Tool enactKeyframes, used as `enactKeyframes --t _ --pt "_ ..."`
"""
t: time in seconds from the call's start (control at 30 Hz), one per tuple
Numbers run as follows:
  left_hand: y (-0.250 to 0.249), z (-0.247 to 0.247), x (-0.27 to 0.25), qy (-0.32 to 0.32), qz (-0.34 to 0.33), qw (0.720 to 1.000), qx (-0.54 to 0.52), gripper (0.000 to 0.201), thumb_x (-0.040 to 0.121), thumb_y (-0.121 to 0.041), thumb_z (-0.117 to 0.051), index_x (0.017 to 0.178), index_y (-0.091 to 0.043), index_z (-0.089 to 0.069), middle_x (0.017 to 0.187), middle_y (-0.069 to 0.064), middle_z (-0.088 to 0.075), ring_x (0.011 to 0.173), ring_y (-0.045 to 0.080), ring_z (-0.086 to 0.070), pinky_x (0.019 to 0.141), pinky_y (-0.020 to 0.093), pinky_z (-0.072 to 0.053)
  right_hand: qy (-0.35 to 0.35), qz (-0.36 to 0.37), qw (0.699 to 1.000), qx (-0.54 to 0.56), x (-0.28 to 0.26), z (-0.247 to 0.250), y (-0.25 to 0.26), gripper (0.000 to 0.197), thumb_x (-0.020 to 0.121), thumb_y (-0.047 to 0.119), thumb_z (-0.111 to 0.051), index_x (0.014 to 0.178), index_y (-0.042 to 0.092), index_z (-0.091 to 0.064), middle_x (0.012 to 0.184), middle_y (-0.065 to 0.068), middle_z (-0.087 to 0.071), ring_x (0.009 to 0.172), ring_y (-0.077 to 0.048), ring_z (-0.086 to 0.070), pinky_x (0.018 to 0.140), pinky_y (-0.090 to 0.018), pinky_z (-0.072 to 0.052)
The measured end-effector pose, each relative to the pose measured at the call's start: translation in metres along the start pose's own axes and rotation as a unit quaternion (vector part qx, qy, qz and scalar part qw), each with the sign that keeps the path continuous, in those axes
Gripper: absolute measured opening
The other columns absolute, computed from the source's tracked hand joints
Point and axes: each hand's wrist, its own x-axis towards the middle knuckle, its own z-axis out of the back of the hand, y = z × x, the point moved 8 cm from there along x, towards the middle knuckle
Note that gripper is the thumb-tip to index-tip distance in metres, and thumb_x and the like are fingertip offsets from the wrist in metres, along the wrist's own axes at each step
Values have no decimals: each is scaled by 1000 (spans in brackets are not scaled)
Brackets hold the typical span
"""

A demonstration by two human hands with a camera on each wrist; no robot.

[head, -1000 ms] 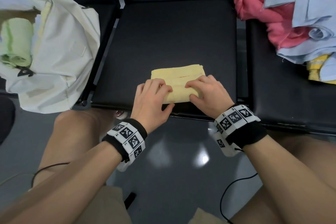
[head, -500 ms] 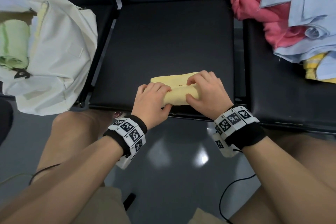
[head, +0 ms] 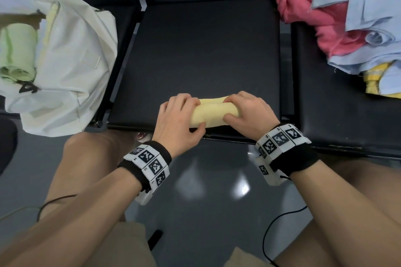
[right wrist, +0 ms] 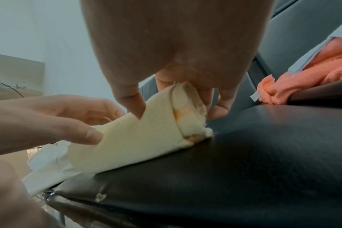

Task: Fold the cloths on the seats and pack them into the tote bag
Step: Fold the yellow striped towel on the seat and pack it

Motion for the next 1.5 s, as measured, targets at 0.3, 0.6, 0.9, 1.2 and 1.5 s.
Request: enactKeyframes --t 0.3,0.6,0.9,1.2,1.5 --pt "-4 -3 2 -7 -43 998 43 44 74 -22 -72 115 -12 -62 118 4 -60 113 26 -57 102 41 -37 -142 59 987 -48 -5 15 12 44 75 36 -61 114 16 -65 107 -1 -55 102 -24 -49 82 -36 -40" --pt "-9 -20 14 34 -43 995 81 43 87 -19 -48 128 -7 -57 125 7 -62 122 26 -53 115 47 -32 -59 39 985 -155 -24 -30 37 71 77 25 -52 141 -4 -41 145 -21 -43 137 -37 -37 118 -52 -24" --pt "1 -38 22 69 -39 994 75 86 78 -67 -46 141 -8 -45 135 5 -53 126 26 -47 113 54 -29 -59 17 979 -194 -2 -42 21 98 64 52 -57 146 3 -34 138 -13 -47 129 -34 -42 116 -52 -25" --pt "7 -33 12 127 -34 982 135 79 68 -59 -73 131 -19 -47 121 -1 -54 110 22 -50 87 40 -40 -33 18 970 -239 -10 -41 30 89 58 55 -82 128 11 -50 113 -6 -58 104 -29 -55 95 -45 -43" --pt "14 9 -24 149 13 983 109 52 83 -36 -66 126 -24 -38 120 -4 -59 114 20 -55 90 41 -38 106 41 954 -278 -20 -14 85 45 84 37 -65 121 21 -46 114 -1 -58 109 -23 -56 90 -37 -42"
